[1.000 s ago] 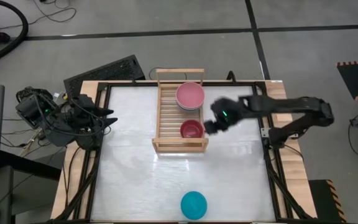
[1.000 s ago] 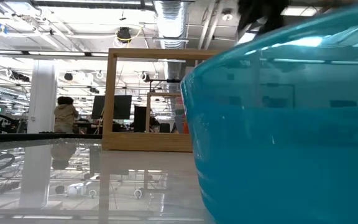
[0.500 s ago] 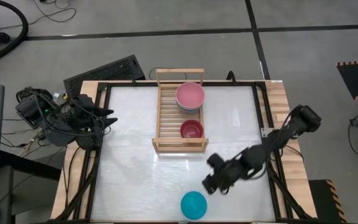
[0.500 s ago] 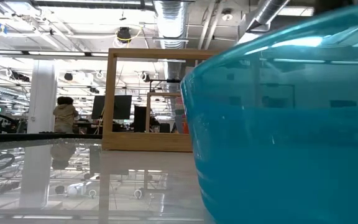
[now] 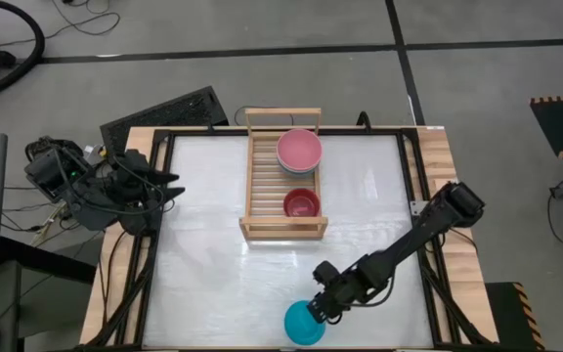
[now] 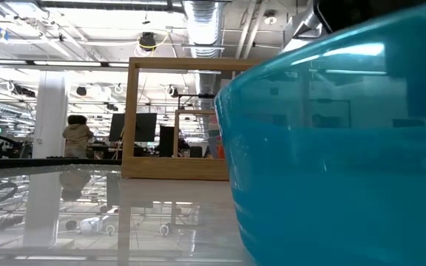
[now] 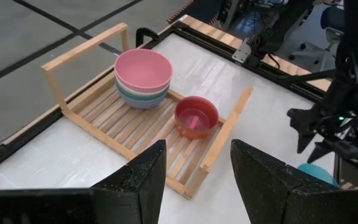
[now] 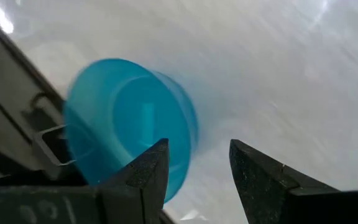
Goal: Place and stack bowls onto a shelf
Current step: Stack the blue bowl on the pink bowl on the shelf
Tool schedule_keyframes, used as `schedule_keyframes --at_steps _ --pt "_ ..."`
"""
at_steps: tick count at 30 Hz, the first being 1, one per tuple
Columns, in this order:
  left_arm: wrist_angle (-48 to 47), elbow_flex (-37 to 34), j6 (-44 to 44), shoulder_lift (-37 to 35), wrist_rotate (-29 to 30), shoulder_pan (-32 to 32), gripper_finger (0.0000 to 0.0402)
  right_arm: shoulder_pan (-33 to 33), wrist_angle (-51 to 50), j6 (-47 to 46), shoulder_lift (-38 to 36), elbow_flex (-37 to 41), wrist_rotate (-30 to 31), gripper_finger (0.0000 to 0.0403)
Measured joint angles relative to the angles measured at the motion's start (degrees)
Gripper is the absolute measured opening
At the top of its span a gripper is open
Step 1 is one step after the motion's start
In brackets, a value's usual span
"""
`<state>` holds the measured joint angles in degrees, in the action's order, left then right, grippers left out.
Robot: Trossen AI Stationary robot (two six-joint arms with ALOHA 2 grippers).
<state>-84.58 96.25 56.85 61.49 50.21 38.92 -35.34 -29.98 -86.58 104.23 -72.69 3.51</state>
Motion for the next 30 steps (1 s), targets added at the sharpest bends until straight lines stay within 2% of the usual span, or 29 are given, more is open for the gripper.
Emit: schedule_keyframes --at_steps 7,11,15,21,26,30 --pt "-0.1 0.0 0.0 0.0 -0.4 0.0 0.0165 -0.3 4.7 1.4 3.8 -0.1 -0.3 0.0194" --pt "-0.6 0.0 0.1 0.0 -0.4 0.0 0.0165 -0.4 3.8 1.1 5.2 0.0 -0.6 0.0189" --pt "-0.6 0.0 0.2 0.0 -0.4 0.0 0.0165 -0.6 3.0 -0.5 5.7 0.0 -1.5 0.0145" --pt "-0.9 0.0 0.2 0.0 -0.4 0.0 0.0165 -0.2 0.4 -1.2 5.7 0.0 -4.9 0.0025" --pt "-1.0 0.0 0.2 0.0 -0.4 0.0 0.0165 0.4 -3.8 -4.6 3.4 0.1 -5.8 0.0022" --pt "-1.0 0.0 0.2 0.0 0.0 0.0 0.0165 1.4 -6.9 -3.8 -3.6 0.0 -5.2 0.0022"
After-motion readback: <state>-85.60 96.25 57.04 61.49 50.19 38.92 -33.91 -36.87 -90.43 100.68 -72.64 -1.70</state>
